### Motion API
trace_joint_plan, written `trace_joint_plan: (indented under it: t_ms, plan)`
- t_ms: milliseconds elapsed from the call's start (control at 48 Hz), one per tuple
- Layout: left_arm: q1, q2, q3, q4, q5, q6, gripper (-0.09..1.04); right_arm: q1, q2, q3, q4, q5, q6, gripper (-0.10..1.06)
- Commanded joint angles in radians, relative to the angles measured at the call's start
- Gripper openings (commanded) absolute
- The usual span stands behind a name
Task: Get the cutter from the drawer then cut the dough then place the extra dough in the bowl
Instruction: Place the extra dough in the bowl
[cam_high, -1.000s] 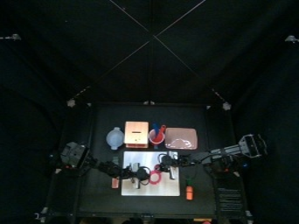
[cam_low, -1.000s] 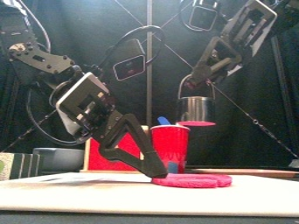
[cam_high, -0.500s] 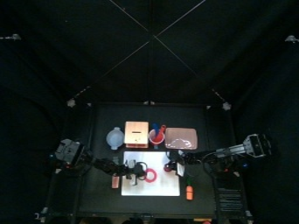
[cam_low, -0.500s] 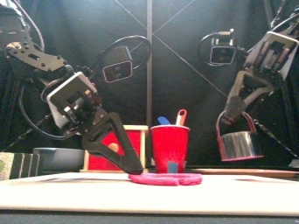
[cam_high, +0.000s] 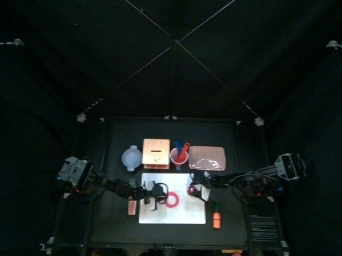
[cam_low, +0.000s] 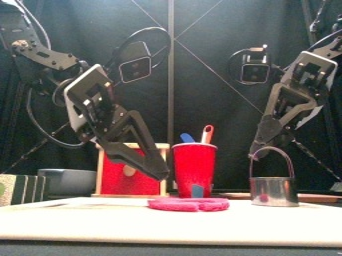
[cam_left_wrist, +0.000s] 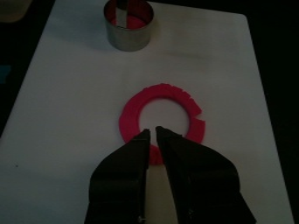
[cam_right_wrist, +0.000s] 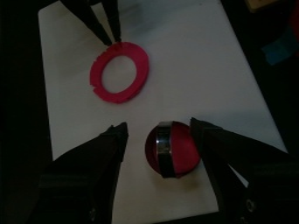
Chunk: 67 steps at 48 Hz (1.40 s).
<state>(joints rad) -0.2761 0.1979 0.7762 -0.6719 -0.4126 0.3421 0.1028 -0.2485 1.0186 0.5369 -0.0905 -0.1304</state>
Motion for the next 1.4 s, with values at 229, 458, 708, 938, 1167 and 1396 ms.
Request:
trace_joint_plan:
  t_ms: [229, 458, 708, 938, 1167, 1396]
  plan:
    - [0.026, -0.075, 0.026, 0.003, -0.049, 0.003, 0.59, -0.006, -0.028, -0.037, -0.025, -0.012, -0.005, 0.92]
    - [0.086, 0.003, -0.043, 0.08, 0.014, 0.028, 0.64, -0.006, -0.028, -0.04, -0.049, -0.021, -0.003, 0.92]
    - [0.11, 0.054, -0.112, 0.097, 0.146, 0.069, 0.77, 0.0, -0.021, -0.04, -0.043, -0.018, -0.002, 0.92]
    - [0.126, 0.06, -0.109, 0.095, 0.17, 0.067, 0.78, 0.002, -0.018, -0.041, -0.041, -0.02, -0.002, 0.92]
    - [0.129, 0.075, -0.137, 0.095, 0.285, 0.064, 0.76, -0.002, -0.018, -0.037, -0.04, -0.02, -0.002, 0.92]
    - [0.129, 0.094, -0.156, 0.077, 0.4, 0.058, 0.59, -0.006, -0.017, -0.04, -0.04, -0.02, -0.002, 0.92]
